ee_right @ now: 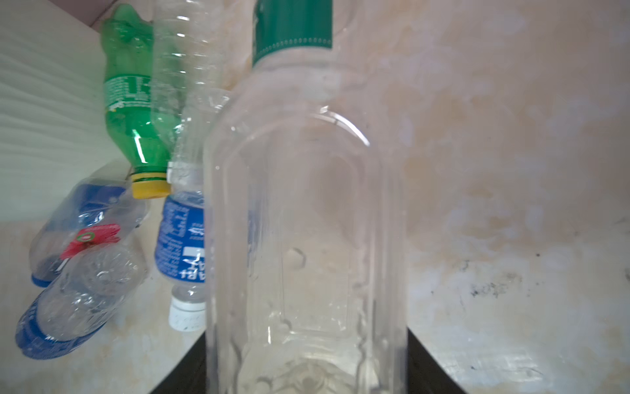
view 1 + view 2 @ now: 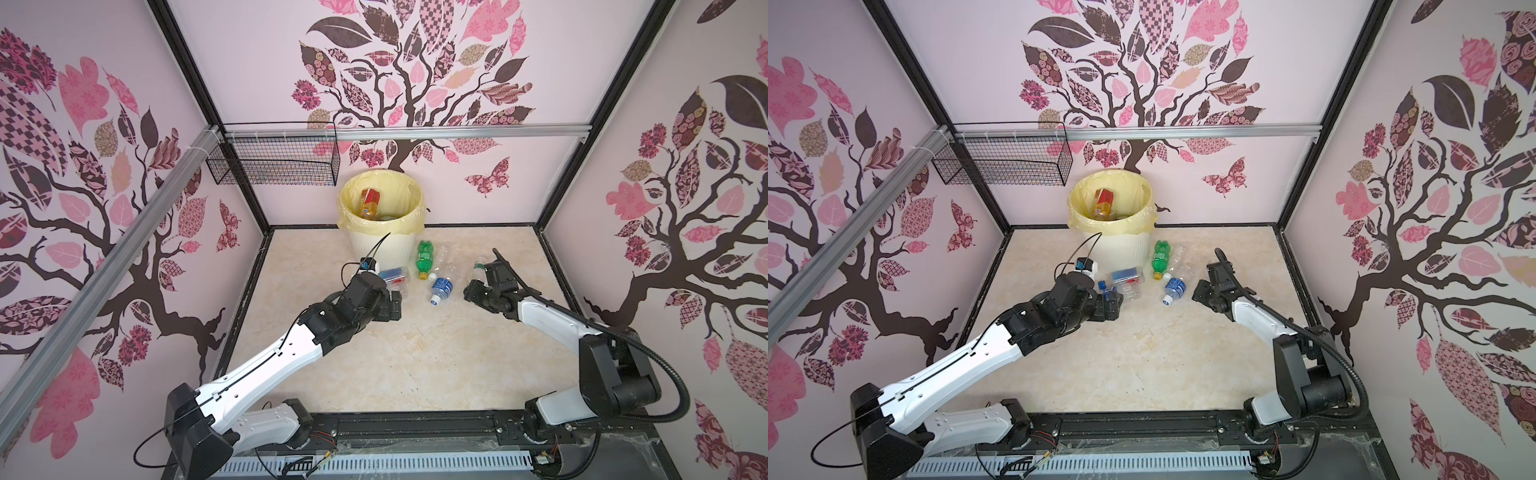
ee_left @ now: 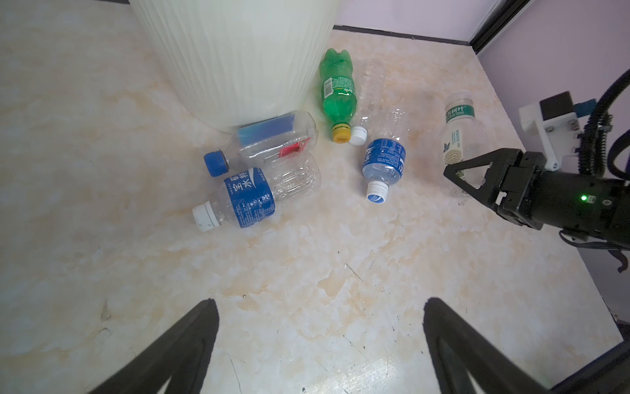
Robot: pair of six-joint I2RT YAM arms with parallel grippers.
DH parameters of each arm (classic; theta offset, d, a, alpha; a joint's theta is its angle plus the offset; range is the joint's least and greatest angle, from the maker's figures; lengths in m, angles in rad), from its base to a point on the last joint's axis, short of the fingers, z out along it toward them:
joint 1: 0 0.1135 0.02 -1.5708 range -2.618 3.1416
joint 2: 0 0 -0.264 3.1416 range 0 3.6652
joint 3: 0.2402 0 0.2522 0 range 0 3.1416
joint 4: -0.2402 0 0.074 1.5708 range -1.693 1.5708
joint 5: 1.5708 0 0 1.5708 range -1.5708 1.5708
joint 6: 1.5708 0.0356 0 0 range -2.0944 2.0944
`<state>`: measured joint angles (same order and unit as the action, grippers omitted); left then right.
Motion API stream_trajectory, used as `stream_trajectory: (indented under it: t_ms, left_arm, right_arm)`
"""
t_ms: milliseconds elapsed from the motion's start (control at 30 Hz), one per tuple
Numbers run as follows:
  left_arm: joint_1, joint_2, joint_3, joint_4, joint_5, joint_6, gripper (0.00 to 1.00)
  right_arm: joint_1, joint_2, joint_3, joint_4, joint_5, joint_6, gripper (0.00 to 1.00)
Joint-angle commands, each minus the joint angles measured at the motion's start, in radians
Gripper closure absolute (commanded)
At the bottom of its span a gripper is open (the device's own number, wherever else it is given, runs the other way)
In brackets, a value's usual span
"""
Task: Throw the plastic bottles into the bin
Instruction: 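Lift the green-labelled bottle toward the left gripper while the left approaches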
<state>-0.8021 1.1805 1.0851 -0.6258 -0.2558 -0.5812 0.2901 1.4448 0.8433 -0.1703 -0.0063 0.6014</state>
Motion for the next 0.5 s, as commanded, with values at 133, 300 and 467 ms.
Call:
stream_trajectory:
  t_ms: [133, 300, 467]
  left_arm:
    - [0.074, -0.004, 0.109, -0.078, 0.101, -0.095, 0.03]
    - [0.119, 0.013, 0.161, -0.127, 0.142, -0.13, 0.03]
    - [0.161, 0.024, 0.161, -0.108, 0.243, -0.176, 0.03]
  right_arm:
    - [0.142, -0.129, 0.045, -0.059, 0.043, -0.083, 0.41]
    - [0.249, -0.19, 0.035, -0.011, 0.084, -0.15, 0.42]
    - [0.37, -0.229, 0.01, 0.07, 0.101, -0.225, 0.42]
